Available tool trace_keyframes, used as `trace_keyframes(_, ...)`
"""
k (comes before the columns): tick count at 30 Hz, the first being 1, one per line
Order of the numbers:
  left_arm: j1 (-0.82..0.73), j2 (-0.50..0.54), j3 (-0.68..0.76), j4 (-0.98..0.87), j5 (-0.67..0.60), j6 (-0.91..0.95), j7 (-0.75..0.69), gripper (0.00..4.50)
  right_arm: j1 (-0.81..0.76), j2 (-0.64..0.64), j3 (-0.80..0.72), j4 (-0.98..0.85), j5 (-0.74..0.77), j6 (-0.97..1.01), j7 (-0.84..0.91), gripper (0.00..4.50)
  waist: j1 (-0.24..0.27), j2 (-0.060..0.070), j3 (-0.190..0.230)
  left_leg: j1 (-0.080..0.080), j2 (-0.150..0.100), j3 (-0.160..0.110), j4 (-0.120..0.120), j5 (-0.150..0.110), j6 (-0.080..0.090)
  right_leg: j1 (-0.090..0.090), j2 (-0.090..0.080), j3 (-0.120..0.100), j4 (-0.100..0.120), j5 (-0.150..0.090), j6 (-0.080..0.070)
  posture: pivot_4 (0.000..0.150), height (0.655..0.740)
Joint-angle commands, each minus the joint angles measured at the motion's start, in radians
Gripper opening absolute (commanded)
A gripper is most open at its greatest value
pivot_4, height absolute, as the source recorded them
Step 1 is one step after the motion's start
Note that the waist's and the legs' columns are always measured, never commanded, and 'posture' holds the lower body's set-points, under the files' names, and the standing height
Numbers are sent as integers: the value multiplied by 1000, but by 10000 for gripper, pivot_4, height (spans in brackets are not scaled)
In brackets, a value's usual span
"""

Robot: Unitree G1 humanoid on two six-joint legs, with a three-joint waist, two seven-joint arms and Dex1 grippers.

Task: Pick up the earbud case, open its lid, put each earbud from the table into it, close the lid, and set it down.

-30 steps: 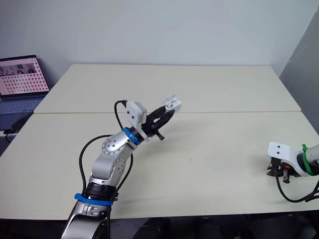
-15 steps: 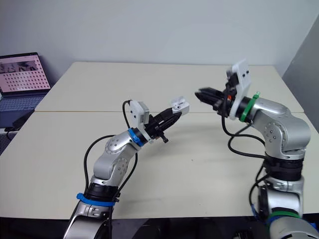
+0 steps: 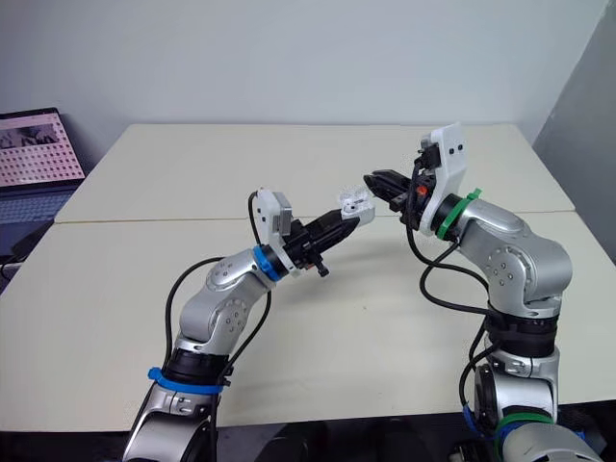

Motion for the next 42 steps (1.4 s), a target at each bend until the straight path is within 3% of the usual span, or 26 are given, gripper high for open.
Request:
trace_keyframes(1, -16, -4, 14, -43, -14, -11, 4, 7328, 2, 3, 2, -50, 32, -21, -17, 3666, 0, 0, 0, 0, 0, 0, 0, 0, 0, 0, 0, 0, 0, 0, 0, 1500, 7400)
trace_keyframes(11, -20, -5, 18, -38, -7, -22, 18, 7328, 24, -8, 30, -70, 47, -32, -33, 3666, 0, 0, 0, 0, 0, 0, 0, 0, 0, 0, 0, 0, 0, 0, 0, 1500, 7400)
trace_keyframes(24, -22, -11, 18, -35, -5, -29, 26, 7328, 95, -77, 159, -73, -88, -249, -14, 3666, 0, 0, 0, 0, 0, 0, 0, 0, 0, 0, 0, 0, 0, 0, 0, 1500, 7400)
trace_keyframes(35, -25, -14, 17, -30, -2, -33, 21, 7328, 131, -100, 196, -103, -109, -304, 9, 3666, 0, 0, 0, 0, 0, 0, 0, 0, 0, 0, 0, 0, 0, 0, 0, 1500, 7400)
trace_keyframes(40, -25, -15, 16, -31, -2, -33, 19, 7328, 117, -90, 166, -119, -51, -263, 9, 20614, 0, 0, 0, 0, 0, 0, 0, 0, 0, 0, 0, 0, 0, 0, 0, 1500, 7400)
trace_keyframes(42, -24, -16, 16, -31, 1, -34, 20, 7328, 106, -82, 141, -122, -13, -243, 9, 20614, 0, 0, 0, 0, 0, 0, 0, 0, 0, 0, 0, 0, 0, 0, 0, 1500, 7400)
